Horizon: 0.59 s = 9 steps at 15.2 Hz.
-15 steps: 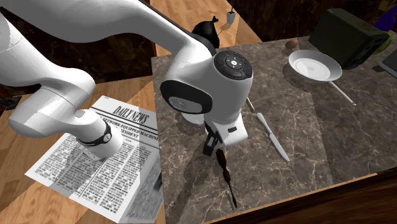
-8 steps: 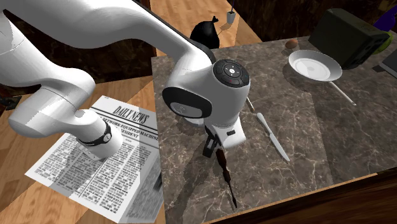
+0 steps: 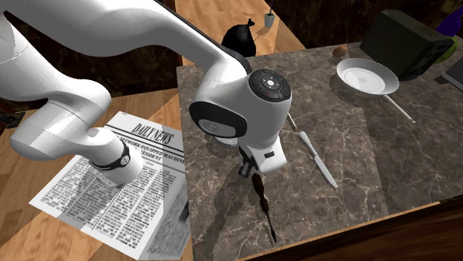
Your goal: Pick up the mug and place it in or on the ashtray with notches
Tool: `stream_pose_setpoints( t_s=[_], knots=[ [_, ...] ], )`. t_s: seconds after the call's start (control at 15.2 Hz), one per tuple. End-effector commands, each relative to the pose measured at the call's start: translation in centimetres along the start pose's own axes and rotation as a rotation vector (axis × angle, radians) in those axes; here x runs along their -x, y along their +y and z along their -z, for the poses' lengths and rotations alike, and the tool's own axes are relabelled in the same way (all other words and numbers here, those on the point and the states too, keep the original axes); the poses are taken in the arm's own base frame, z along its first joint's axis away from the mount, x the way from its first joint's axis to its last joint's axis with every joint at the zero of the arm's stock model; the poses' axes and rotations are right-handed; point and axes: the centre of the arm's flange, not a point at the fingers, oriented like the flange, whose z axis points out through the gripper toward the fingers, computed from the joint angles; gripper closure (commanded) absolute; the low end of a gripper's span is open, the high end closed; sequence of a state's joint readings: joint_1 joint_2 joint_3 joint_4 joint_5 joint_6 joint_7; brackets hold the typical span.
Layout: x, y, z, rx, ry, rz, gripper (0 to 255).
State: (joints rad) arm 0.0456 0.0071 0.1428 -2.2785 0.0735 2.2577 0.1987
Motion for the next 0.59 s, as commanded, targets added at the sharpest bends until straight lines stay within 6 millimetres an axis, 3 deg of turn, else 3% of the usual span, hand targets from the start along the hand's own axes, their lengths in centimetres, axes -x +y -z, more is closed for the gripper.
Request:
stream_pose_setpoints(
  t_s=[0.0,0.26,0.53],
  knots=[
    [0.0,0.0,0.0,0.0,0.0,0.0,255],
    [0.0,0.0,0.0,0.0,0.0,0.0,255],
    [0.1,-0.1,2.1,0.0,0.0,0.0,255]
  ],
)
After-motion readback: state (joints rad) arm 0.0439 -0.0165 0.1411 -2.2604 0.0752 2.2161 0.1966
